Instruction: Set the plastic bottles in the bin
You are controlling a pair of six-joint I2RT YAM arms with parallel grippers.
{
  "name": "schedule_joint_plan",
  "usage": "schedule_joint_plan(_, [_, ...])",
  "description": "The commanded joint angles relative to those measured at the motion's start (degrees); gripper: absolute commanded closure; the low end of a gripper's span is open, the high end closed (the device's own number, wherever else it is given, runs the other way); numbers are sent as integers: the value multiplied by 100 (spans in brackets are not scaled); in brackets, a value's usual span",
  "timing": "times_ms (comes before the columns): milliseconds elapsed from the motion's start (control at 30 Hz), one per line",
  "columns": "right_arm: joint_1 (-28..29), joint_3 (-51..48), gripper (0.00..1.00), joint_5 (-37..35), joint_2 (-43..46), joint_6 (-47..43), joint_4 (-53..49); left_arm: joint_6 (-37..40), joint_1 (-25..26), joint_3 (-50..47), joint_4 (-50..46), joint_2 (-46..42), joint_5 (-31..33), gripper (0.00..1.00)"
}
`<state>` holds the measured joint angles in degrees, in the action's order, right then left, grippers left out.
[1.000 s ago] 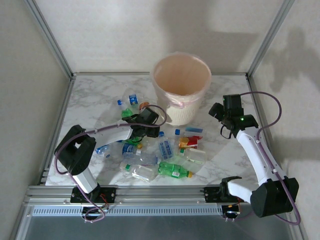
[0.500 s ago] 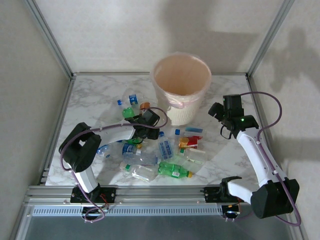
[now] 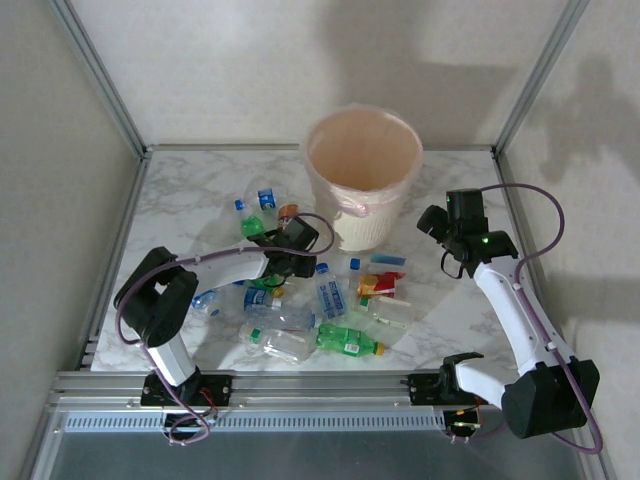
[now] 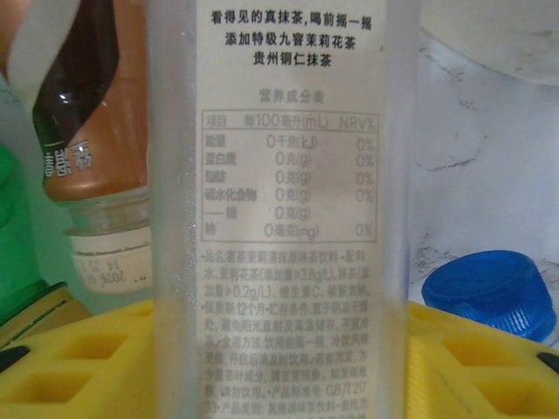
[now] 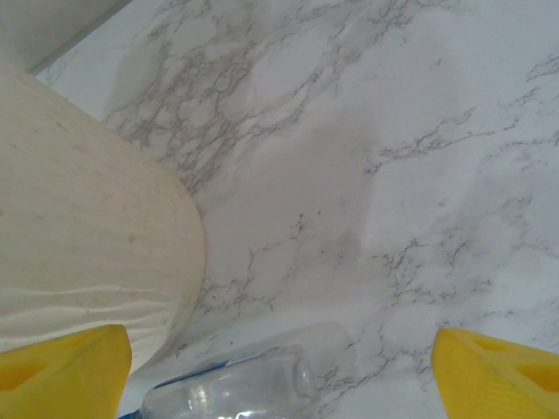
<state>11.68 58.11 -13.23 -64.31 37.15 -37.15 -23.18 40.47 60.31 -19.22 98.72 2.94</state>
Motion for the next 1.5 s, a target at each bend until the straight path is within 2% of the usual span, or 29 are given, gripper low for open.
schedule_joint_plan(0, [49, 20, 11, 58, 139, 76, -41, -114, 40, 20, -137, -199, 32, 55])
schedule_joint_plan(133, [45, 73, 11, 27, 183, 16, -82, -228, 49, 86, -431, -575, 51, 55])
schedule_joint_plan(300, [45, 315, 11, -51, 133, -203, -146, -459, 40, 122, -1092, -1737, 326, 52])
schedule_joint_plan(433, [45, 420, 11, -63, 121, -247, -135, -623, -27, 503, -1572, -2416, 453, 51])
schedule_joint_plan(567, [45, 452, 11, -50, 141, -275, -133, -694, -372, 1156, -2052, -2678, 685, 53])
schedule_joint_plan(667, [45, 541, 11, -113, 161, -364, -188, -620, -731, 1915, -2097, -2676, 525, 51])
schedule_joint_plan(867, [45, 589, 11, 24, 278, -271, -217, -458, -839, 4184, -1809, -1622, 91, 51])
schedule_joint_plan(1000, [45, 465, 11, 32, 341, -209, -202, -530, -720, 5631, -1660, -414, -498, 52])
schedule_joint_plan(1133, [45, 296, 12, 12, 427, -129, -366, -563, -493, 6799, -1637, 666, -787, 51])
schedule_joint_plan(1300, [49, -65, 12, 31, 757, -9, -511, -699, -338, 7769, -1876, 1628, -1120, 51])
schedule_joint_plan(1467, [45, -278, 11, 71, 853, 66, -504, -587, -106, 7675, -2011, 1828, -1001, 52])
